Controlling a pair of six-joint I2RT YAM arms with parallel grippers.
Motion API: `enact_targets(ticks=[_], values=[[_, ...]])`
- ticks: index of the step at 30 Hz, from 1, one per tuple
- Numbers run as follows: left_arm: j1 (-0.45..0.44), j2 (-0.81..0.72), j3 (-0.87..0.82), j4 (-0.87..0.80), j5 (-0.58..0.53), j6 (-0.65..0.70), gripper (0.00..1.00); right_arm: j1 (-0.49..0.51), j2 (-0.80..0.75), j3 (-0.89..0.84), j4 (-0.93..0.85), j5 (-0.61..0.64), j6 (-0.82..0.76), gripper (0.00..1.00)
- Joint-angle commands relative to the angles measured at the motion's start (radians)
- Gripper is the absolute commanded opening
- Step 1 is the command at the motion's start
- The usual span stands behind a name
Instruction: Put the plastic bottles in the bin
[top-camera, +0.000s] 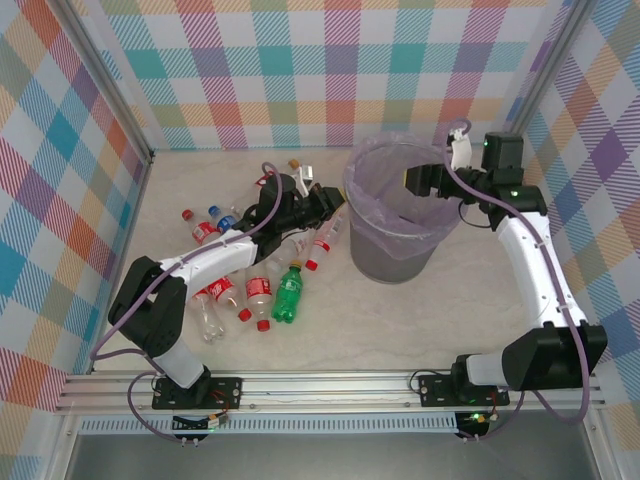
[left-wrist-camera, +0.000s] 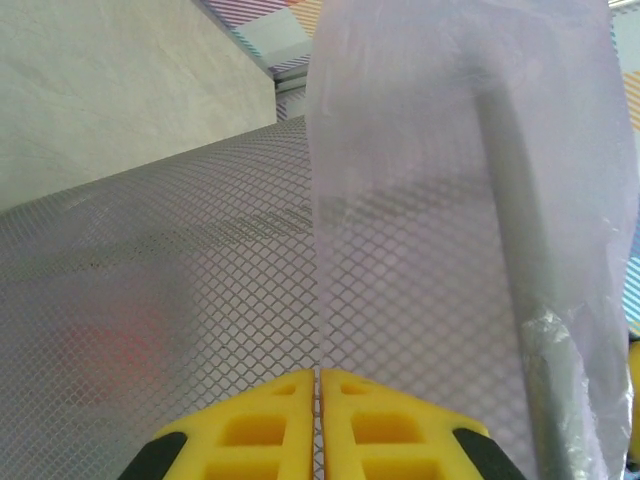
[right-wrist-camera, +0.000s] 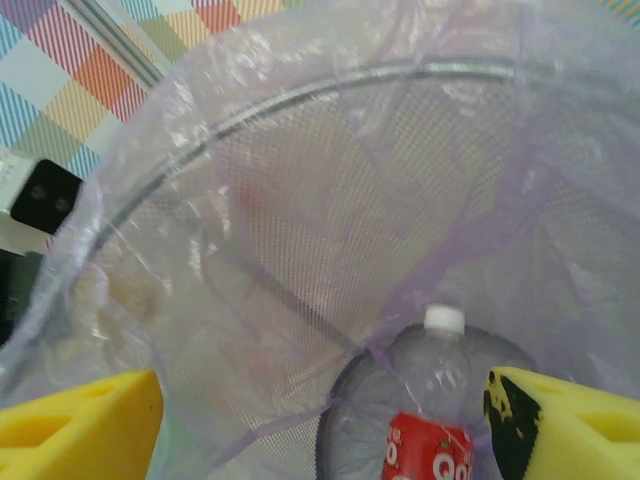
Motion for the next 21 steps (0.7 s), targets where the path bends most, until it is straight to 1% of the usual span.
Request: enact_targets(ticks=[1,2,4,5,8,11,14,16,18,21], values=[[-0.013,0.006,0.035,-0.022,-0.013,0.037,0.1,0.005,-0.053,0.1,-0.116,0.044,0.057,0.84],[-0.014,0.004,0.036,-0.022,-0.013,0.042,0.11,0.005,-0.066,0.117,-0.15,0.074,0.072,0.84],[-0.014,-0.005,0.049,-0.05,-0.012,0.069,0.2,0.002,-0.086,0.169,-0.243,0.149,0.112,0.83],[-0.014,-0.012,0.059,-0.078,-0.014,0.091,0.25,-0.002,-0.096,0.185,-0.281,0.163,0.126,0.83],[-0.013,-0.054,0.097,-0.211,-0.043,0.187,0.48,-0.01,-0.157,0.189,-0.334,0.166,0.2,0.83],[0.006,-0.111,0.156,-0.394,-0.085,0.318,0.67,-0.011,-0.255,0.11,-0.319,0.177,0.291,0.83],[0.037,-0.184,0.222,-0.591,-0.138,0.453,0.85,-0.011,-0.394,-0.029,-0.281,0.227,0.378,0.84],[0.065,-0.224,0.256,-0.731,-0.185,0.533,0.94,-0.013,-0.457,-0.093,-0.267,0.244,0.415,0.84],[0.105,-0.266,0.272,-0.848,-0.221,0.598,0.99,-0.012,-0.485,-0.117,-0.263,0.227,0.428,0.85],[0.183,-0.35,0.249,-1.003,-0.292,0.676,1.0,-0.011,-0.531,-0.176,-0.21,0.196,0.456,0.86]])
